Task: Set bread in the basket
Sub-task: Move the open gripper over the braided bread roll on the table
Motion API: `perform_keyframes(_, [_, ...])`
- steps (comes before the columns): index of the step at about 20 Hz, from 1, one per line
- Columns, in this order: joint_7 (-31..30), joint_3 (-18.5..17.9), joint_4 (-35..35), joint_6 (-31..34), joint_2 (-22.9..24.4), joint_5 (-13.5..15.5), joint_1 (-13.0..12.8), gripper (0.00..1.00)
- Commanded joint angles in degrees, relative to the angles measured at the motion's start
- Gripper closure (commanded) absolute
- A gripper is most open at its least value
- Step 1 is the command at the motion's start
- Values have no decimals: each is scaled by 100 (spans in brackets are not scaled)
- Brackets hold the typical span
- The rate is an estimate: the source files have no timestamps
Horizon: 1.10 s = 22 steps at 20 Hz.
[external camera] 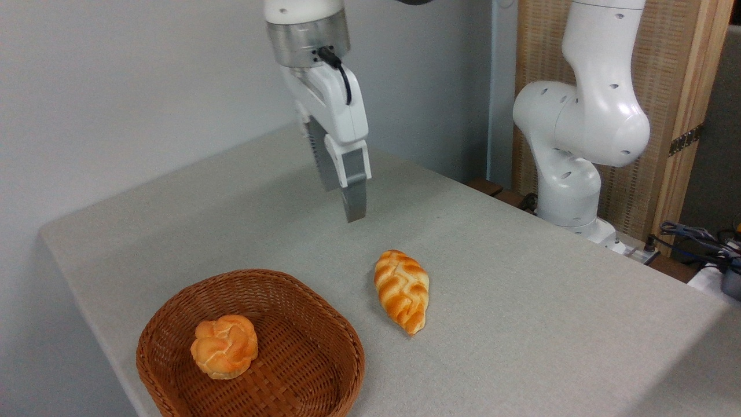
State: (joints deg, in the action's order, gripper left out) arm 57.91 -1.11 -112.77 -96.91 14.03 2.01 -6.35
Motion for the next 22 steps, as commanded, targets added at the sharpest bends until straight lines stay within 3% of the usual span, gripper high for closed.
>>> perform_keyframes(1, [1316, -30, -702, -267, 399, 72, 11, 0])
perform_keyframes(2, [1554, -21, -755, -267, 408, 72, 11, 0])
perform_keyframes(4, [1461, -30, -791, -267, 408, 72, 11, 0])
perform_keyframes(7, [-178, -47, -773, -258, 486, 81, 11, 0])
perform_keyframes(11, [-1297, -74, -782, -267, 478, 81, 11, 0])
perform_keyframes(14, [-2500, -109, -782, -275, 452, 46, 20, 0])
perform_keyframes(19, [-5075, -486, -799, -522, 373, 28, 20, 0])
perform_keyframes(22, [-5939, -583, -1044, -504, 381, -33, 20, 0])
